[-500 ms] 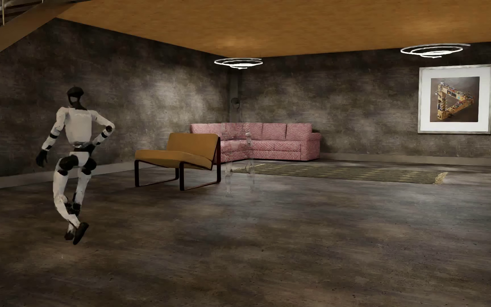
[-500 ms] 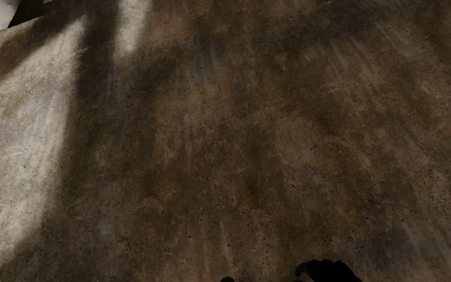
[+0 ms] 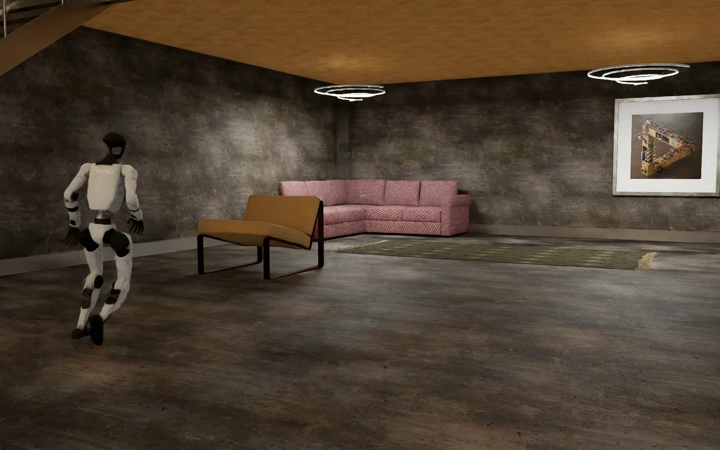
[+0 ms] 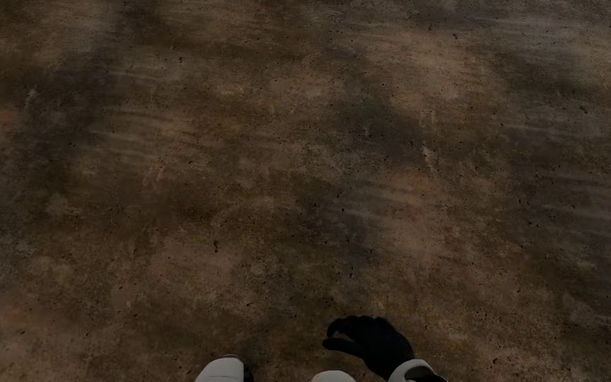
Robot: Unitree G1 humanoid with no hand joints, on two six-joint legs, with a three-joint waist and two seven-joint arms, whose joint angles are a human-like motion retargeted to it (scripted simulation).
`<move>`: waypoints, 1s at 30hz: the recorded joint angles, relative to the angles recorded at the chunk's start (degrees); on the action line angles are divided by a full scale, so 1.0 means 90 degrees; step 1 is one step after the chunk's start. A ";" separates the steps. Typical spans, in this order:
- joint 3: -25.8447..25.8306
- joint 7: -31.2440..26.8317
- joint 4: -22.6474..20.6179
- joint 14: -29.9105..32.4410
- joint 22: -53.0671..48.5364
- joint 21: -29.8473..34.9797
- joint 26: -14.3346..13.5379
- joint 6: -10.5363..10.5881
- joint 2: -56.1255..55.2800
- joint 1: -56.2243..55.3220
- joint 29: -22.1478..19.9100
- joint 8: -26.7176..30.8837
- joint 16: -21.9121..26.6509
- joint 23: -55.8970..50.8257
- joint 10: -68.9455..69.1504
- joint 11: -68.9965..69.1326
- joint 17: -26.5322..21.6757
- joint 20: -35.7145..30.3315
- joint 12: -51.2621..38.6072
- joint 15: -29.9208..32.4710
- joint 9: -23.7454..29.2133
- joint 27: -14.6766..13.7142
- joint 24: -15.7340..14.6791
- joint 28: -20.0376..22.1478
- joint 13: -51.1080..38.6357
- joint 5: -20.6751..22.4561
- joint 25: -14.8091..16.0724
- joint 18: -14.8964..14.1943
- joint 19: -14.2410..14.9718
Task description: Walk towards the sofa
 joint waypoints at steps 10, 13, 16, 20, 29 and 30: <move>-0.1094 0.2057 0.0203 -0.0469 -0.3066 -0.5771 -0.1004 0.0345 -0.2165 0.3657 0.0739 -0.2285 0.0090 0.2428 -0.2544 -0.6959 0.1929 -0.1129 -0.1930 -0.0010 -0.0185 0.1258 -0.3061 0.1407 0.0923 -0.1231 -0.1088 -0.0217 -0.0729; -0.1217 0.2165 0.0555 0.0196 -0.3094 -0.5407 -0.0439 0.0597 -0.2477 0.4177 0.0110 -0.2413 0.0086 0.4275 -0.1929 -0.5388 0.1353 -0.0900 -0.1787 0.0215 -0.0106 0.1526 -0.3151 0.1617 0.0654 -0.0981 -0.1625 -0.0273 -0.1458; -0.1096 0.1615 0.1466 0.2334 -0.1005 -0.5049 0.0665 0.0953 -0.1928 0.3145 0.0330 -0.2620 -0.0437 0.5797 0.1089 -0.4561 0.1838 -0.0729 -0.1713 -0.0934 -0.0022 0.2229 -0.3408 0.1545 0.0240 -0.0791 -0.2324 0.0773 -0.1491; -0.0719 0.0286 0.1085 0.1775 0.1494 -0.3640 0.1226 0.1057 0.0011 0.0305 -0.0257 -0.2178 -0.0782 0.5987 0.3977 -0.5649 0.2434 -0.0475 -0.0874 -0.1547 -0.0042 0.1013 -0.3126 0.1471 -0.0933 -0.0205 -0.3094 0.0730 -0.1364; 0.0073 0.0916 -0.0085 0.2574 0.1876 -0.0698 0.0508 0.0799 0.3428 -0.1010 -0.1050 -0.1378 -0.1295 0.3423 -0.3015 -0.6453 0.1920 0.1138 0.1081 -0.2225 -0.0270 -0.0292 -0.3316 0.1276 -0.3138 -0.0281 -0.1414 0.1097 -0.0920; 0.0096 0.0810 -0.0235 0.2796 0.1950 -0.0721 0.0428 0.0728 0.3681 -0.1004 -0.0902 -0.1476 -0.1295 0.3306 -0.2209 -0.6063 0.1712 0.1066 0.0973 -0.1870 -0.0263 -0.0178 -0.3141 0.1104 -0.3100 -0.0420 -0.1189 0.1501 -0.0845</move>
